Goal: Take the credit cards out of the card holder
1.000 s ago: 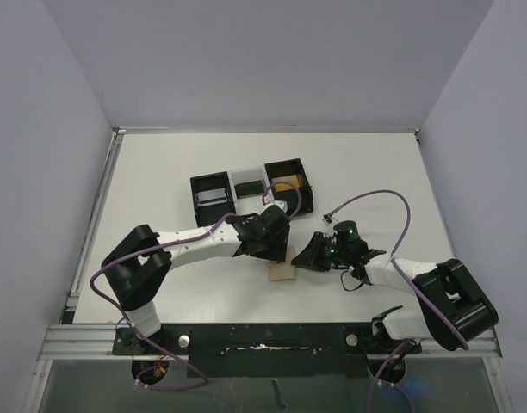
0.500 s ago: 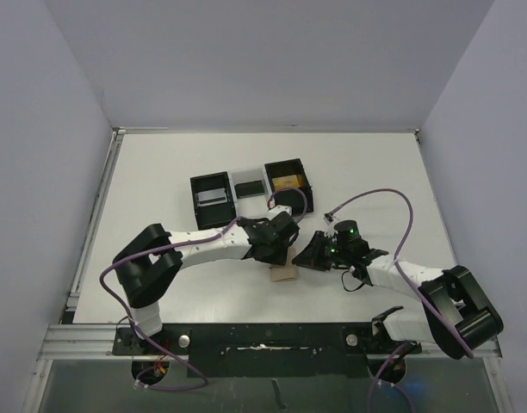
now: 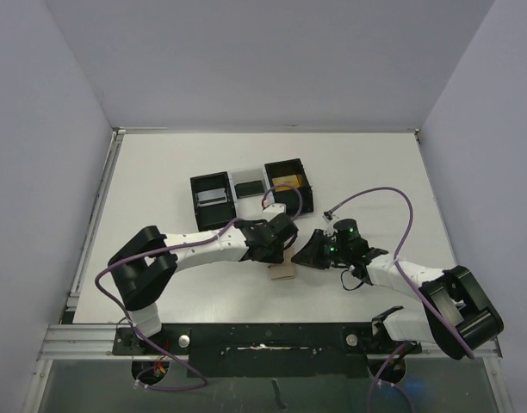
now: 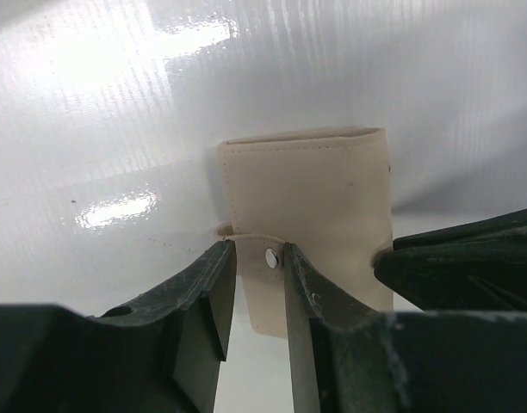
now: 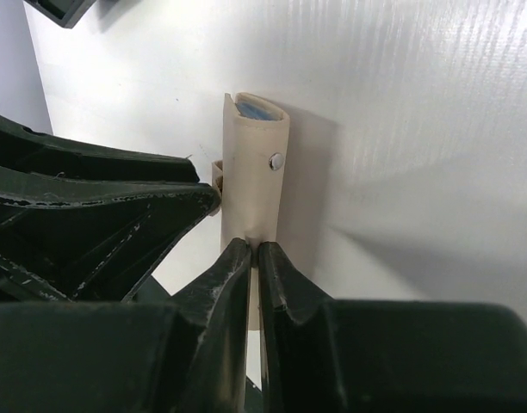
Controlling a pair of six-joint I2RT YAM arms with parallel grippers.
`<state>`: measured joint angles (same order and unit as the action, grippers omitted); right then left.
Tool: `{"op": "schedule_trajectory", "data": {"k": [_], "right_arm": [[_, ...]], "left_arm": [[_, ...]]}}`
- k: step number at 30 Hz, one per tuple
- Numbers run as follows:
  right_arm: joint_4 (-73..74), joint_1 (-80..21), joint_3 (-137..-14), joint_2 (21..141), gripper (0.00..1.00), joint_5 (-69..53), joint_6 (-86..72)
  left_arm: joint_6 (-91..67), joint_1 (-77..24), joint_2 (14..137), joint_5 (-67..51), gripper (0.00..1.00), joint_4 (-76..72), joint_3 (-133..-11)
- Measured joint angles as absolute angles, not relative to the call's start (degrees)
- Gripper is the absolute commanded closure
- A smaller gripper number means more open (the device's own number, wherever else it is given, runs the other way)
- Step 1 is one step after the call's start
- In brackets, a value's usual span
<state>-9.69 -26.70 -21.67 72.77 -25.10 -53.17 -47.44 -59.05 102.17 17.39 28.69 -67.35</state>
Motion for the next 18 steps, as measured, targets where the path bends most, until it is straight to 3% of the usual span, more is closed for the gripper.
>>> {"op": "schedule_trajectory", "data": {"k": [6,13,18], "right_arm": [[-9.0,-26.6,-21.8,72.5,0.99,-24.8,-52.9],[-8.8,-26.6,-21.8,72.5,0.98,-24.7,-52.9],[-8.7,-26.6,-21.8,72.5,0.97,-24.6,-52.9]], "left_arm": [[-47.5,-58.4,100.7,21.9,0.74,32.6,-66.0],[-47.6,-57.9,100.7,23.8,0.57,35.1,-65.9],[-47.4,-57.3,99.4,20.4,0.54,31.8,-64.1]]}}
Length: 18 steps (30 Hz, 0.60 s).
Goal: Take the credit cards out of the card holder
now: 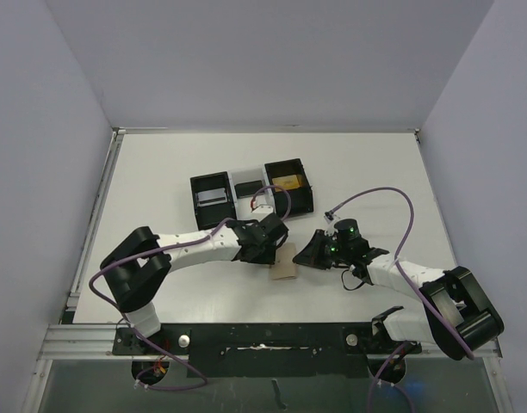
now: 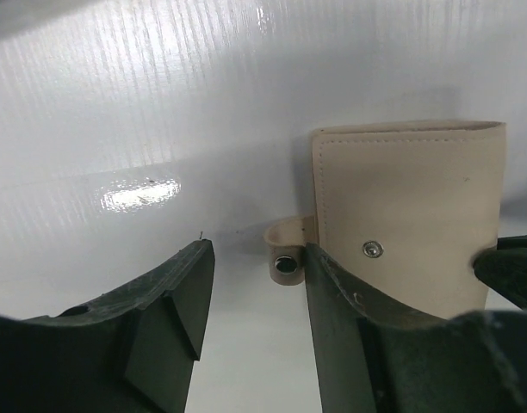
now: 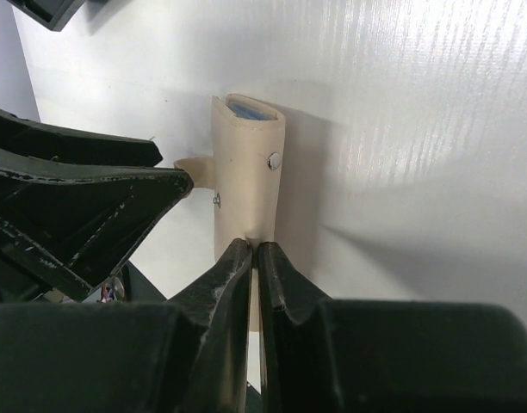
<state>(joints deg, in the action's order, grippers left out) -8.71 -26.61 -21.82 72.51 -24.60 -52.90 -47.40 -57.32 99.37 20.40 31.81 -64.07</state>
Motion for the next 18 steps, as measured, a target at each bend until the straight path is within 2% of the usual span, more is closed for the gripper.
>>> {"op": "schedule_trajectory", "data": {"k": [9,18], "right_arm": [[-8.7,-26.6,-21.8,72.5,0.96,-24.6,-52.9],[-8.5,-26.6,-21.8,72.5,0.95,-24.6,-52.9]], "left_arm": [[-47.6,-54.9,99.0,14.3,0.55,27.1,-61.4],[-47.5,-54.6,97.5,11.0,0.37,25.0,-60.9]]}}
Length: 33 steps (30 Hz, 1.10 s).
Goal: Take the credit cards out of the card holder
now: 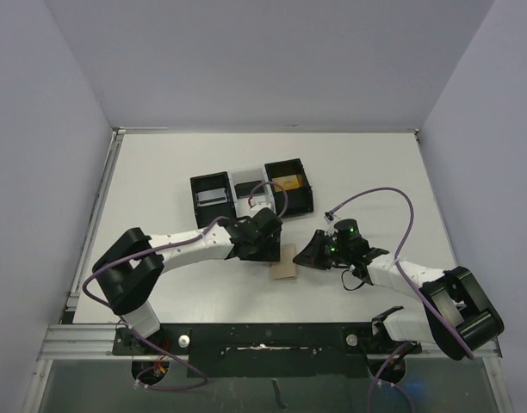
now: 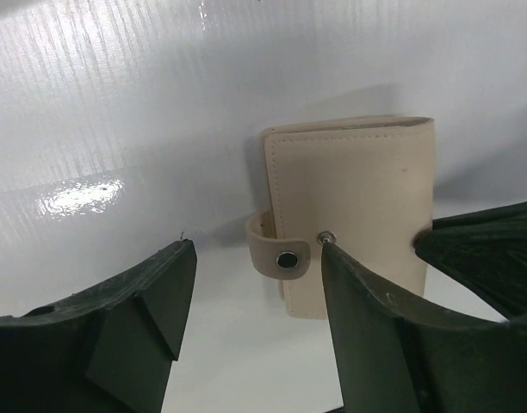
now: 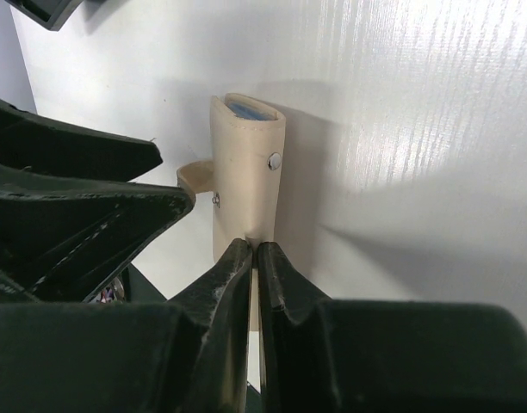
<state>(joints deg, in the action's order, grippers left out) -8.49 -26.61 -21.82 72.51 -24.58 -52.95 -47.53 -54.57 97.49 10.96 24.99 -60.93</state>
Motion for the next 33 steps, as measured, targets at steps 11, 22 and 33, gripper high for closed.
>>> {"op": "schedule_trajectory", "data": {"k": [11,22,33], "right_arm": [[-8.3,-26.6,-21.8,72.5,0.95,-24.4,-52.9],[-6.9,-26.6,-22.0,72.5,0.95,-23.6,-52.9],[-6.5,-26.6,-22.1,72.5,0.95,-23.5,-52.8]], "left_arm": [[-46.0,-53.7,96.6,10.8,0.21,24.8,-60.9],[-46.0,-53.4,99.9,10.7,0.38,25.9,-60.9],[-46.9,-53.4,96.7,14.1,0.35,27.3,-59.4]]}}
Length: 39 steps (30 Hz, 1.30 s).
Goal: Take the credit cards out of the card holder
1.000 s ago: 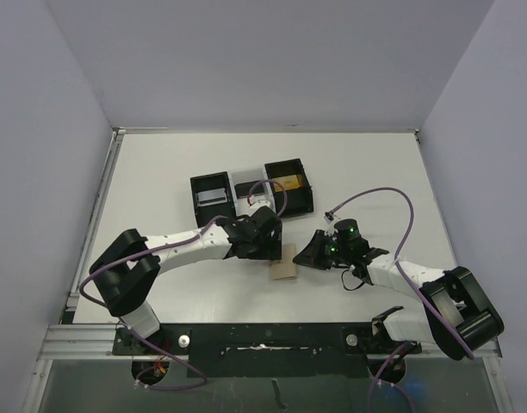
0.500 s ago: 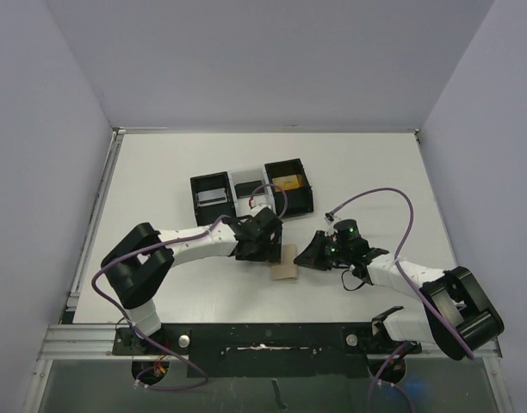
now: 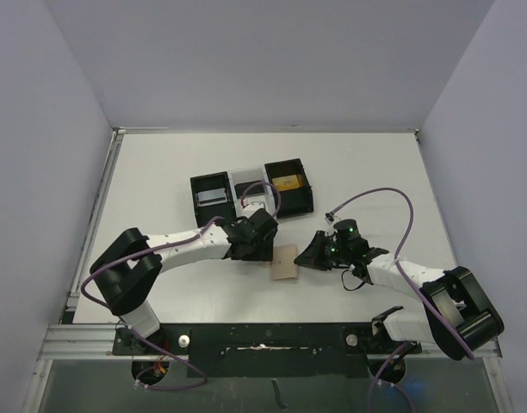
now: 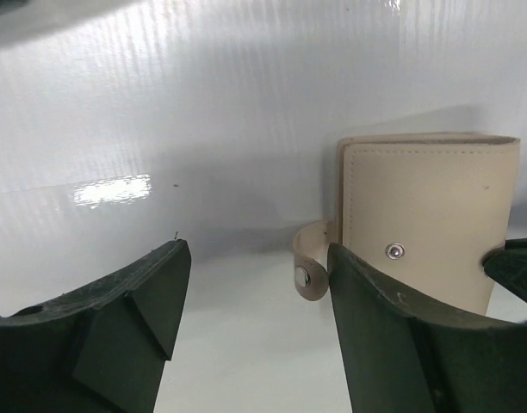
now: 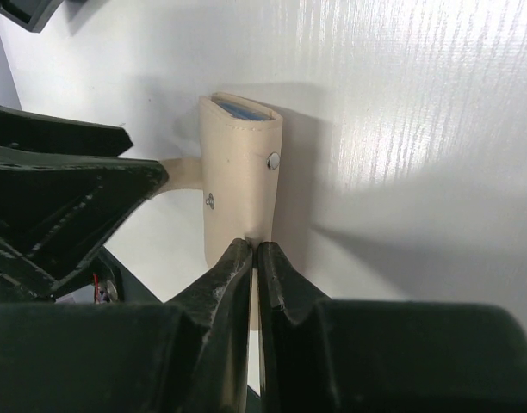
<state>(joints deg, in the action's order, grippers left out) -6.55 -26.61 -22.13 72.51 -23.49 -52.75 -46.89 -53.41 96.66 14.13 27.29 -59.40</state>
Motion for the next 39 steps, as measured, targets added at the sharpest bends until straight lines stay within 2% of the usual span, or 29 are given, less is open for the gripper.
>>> {"op": "schedule_trajectory", "data": {"k": [9,13,17,23,28,33,35,39], "right_arm": [[-5.7,-26.6,-22.9,72.3,0.94,-23.2,-52.8],[-6.0,-26.5,-23.5,72.3,0.94,-23.3,-52.9],[-5.9,-26.3,-23.5,72.3,0.94,-23.3,-52.9],[-5.8,-26.3,-24.1,72.3,0.94,-23.4,-52.8],[-5.5,-26.2,-24.2,72.3,0.94,-23.3,-52.7],[-5.4,-26.2,-24.2,72.3,0.93,-23.3,-52.5],[-5.4,-26.2,-24.2,72.3,0.92,-23.3,-52.5],[-5.3,-26.2,-24.2,72.3,0.85,-23.1,-52.5]], "left_arm": [[-48.2,-52.4,92.7,17.1,0.33,27.9,-59.4],[-46.7,-52.6,91.1,11.5,0.28,21.5,-58.3],[-45.4,-53.2,91.7,7.0,0.28,17.2,-58.4],[-44.8,-53.8,98.5,7.8,0.44,20.3,-60.7],[-44.8,-53.8,99.3,8.6,0.58,21.7,-60.6],[-45.0,-53.2,98.6,9.0,0.77,21.7,-58.4],[-45.0,-53.1,98.3,9.0,0.81,21.8,-58.0],[-45.5,-53.1,96.8,9.0,0.97,21.5,-57.4]]}}
